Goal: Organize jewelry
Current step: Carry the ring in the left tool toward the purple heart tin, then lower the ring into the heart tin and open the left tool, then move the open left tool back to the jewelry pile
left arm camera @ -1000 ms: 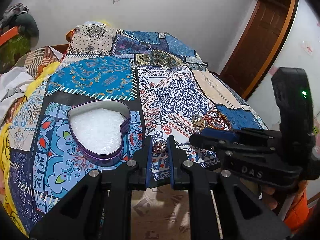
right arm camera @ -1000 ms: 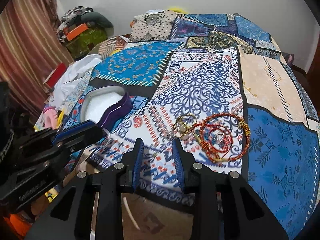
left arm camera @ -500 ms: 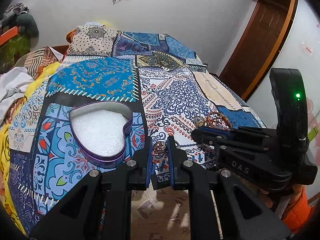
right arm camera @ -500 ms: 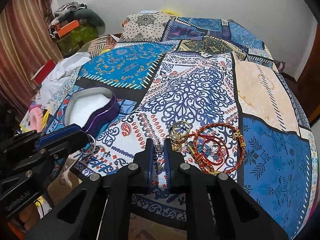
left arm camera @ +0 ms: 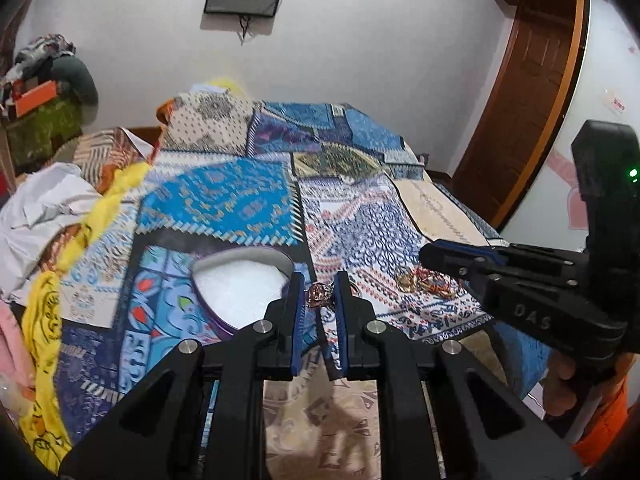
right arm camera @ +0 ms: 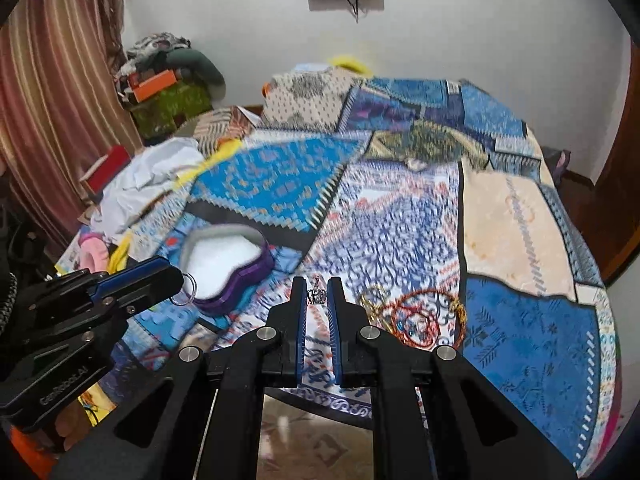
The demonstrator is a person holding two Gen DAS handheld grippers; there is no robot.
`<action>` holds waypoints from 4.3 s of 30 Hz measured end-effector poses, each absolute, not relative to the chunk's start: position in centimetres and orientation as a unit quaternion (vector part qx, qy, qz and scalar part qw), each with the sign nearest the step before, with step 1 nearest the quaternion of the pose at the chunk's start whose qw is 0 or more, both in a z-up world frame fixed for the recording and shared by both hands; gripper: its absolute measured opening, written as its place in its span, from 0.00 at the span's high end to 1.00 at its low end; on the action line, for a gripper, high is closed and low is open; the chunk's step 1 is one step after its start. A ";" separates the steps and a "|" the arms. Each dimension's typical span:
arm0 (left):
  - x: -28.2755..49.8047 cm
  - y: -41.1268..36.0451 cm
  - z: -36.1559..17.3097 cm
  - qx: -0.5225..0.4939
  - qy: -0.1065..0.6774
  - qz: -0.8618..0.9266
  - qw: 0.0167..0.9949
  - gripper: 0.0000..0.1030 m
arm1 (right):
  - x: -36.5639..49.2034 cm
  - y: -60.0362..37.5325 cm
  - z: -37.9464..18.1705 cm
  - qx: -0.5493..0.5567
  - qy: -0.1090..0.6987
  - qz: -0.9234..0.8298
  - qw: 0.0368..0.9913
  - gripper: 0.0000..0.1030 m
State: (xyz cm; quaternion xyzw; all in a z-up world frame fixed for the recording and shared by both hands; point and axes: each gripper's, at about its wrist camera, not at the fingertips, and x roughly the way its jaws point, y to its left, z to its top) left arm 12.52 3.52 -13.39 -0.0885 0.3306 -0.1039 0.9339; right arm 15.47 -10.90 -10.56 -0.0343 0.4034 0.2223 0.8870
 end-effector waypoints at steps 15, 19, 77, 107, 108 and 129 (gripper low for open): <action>12.2 7.6 -11.6 -0.096 0.299 -0.057 0.948 0.87 | 14.9 -6.6 -6.8 -0.036 0.344 0.273 0.898 0.91; 13.1 8.8 -12.2 -0.097 0.302 -0.042 0.947 0.87 | 15.3 -5.4 -7.0 -0.035 0.345 0.285 0.893 0.91; 16.5 9.8 -14.0 -0.073 0.335 -0.025 0.939 0.78 | 17.9 -3.8 -10.3 -0.044 0.397 0.281 0.872 0.68; 17.7 -3.7 -11.3 -0.022 0.337 -0.100 0.936 0.62 | 16.5 -20.8 -7.3 0.024 0.347 0.147 0.926 0.56; 18.1 -4.2 -11.8 -0.021 0.344 -0.104 0.933 0.62 | 16.5 -21.4 -7.5 0.026 0.351 0.142 0.925 0.56; 20.1 -8.0 -19.2 -0.008 0.435 -0.165 0.885 0.62 | 17.9 -24.4 -14.2 0.033 0.431 0.130 0.892 0.56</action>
